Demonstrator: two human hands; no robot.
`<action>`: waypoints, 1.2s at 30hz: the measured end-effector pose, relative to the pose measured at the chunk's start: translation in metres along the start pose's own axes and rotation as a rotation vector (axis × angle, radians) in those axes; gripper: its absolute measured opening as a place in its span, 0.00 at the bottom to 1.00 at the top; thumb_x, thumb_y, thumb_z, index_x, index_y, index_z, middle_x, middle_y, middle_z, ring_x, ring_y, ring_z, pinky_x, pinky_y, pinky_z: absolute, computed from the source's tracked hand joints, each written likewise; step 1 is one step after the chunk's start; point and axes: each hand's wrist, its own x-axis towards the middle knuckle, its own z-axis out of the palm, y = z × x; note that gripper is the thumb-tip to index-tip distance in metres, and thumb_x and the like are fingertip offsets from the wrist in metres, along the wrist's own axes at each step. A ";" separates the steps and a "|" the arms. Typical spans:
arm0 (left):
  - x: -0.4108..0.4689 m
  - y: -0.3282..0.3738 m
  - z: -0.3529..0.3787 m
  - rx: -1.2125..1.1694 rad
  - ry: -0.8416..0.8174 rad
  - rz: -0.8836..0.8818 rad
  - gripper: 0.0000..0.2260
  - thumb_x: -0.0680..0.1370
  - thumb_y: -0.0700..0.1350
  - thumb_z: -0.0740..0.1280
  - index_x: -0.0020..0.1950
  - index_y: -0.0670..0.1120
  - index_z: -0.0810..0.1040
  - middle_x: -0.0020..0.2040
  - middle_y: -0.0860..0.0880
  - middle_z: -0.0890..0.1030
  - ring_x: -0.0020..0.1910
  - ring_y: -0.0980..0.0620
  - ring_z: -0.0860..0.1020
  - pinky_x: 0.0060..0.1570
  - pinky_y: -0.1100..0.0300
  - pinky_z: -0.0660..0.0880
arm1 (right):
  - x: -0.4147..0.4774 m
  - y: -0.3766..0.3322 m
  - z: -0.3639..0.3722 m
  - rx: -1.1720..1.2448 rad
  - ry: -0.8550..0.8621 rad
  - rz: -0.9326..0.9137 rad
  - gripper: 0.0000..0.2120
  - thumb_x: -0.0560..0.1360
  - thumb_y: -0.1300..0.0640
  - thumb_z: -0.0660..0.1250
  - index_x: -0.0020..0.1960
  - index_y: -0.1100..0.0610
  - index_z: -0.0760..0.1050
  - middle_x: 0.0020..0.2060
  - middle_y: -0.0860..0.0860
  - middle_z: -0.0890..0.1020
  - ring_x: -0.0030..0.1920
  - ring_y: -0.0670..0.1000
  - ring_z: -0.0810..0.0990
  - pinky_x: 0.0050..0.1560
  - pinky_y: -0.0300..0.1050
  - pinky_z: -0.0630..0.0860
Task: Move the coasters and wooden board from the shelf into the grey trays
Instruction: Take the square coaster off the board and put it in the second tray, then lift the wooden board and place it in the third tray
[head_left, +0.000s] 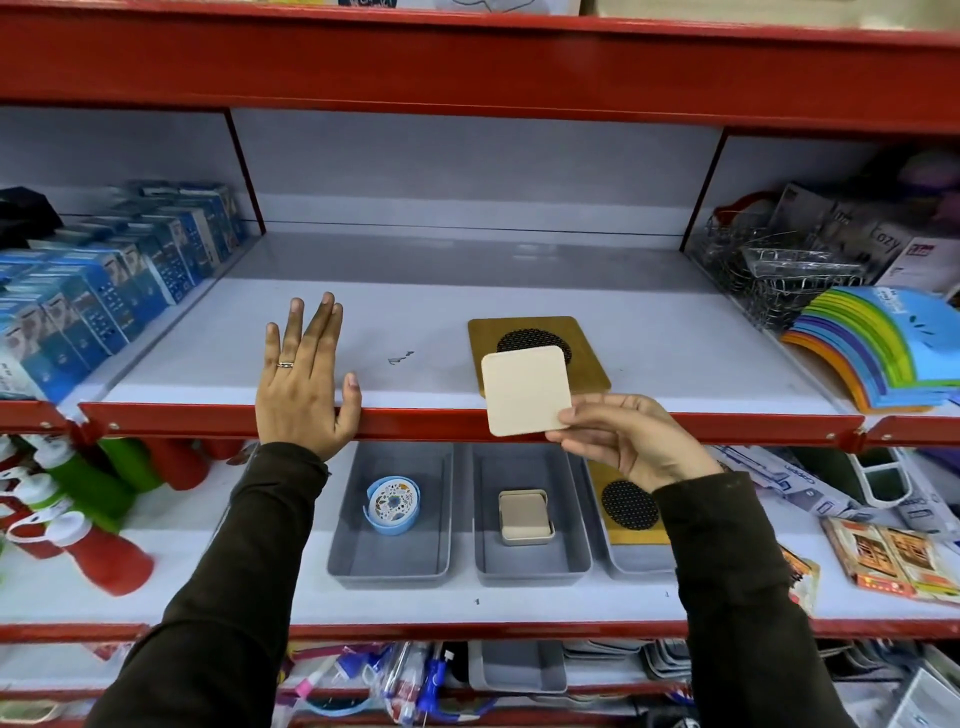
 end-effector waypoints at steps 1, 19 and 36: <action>0.000 0.000 0.000 0.000 0.001 0.000 0.32 0.75 0.49 0.55 0.79 0.42 0.57 0.80 0.46 0.57 0.81 0.44 0.52 0.80 0.48 0.46 | -0.002 0.002 0.000 -0.002 -0.004 0.008 0.11 0.70 0.69 0.70 0.52 0.68 0.81 0.45 0.62 0.87 0.40 0.54 0.88 0.35 0.38 0.83; 0.001 -0.001 0.001 0.007 0.001 0.004 0.32 0.75 0.49 0.56 0.79 0.42 0.57 0.81 0.46 0.57 0.81 0.43 0.52 0.80 0.48 0.45 | 0.070 0.157 -0.073 -0.174 0.400 0.358 0.05 0.70 0.74 0.70 0.46 0.72 0.78 0.45 0.67 0.83 0.37 0.58 0.86 0.35 0.42 0.84; 0.002 0.000 -0.005 -0.142 -0.053 0.043 0.29 0.77 0.52 0.56 0.78 0.46 0.62 0.79 0.46 0.61 0.80 0.45 0.55 0.80 0.44 0.50 | 0.077 0.156 -0.067 -0.658 0.358 0.211 0.06 0.73 0.54 0.71 0.46 0.56 0.82 0.49 0.57 0.85 0.53 0.59 0.84 0.53 0.53 0.82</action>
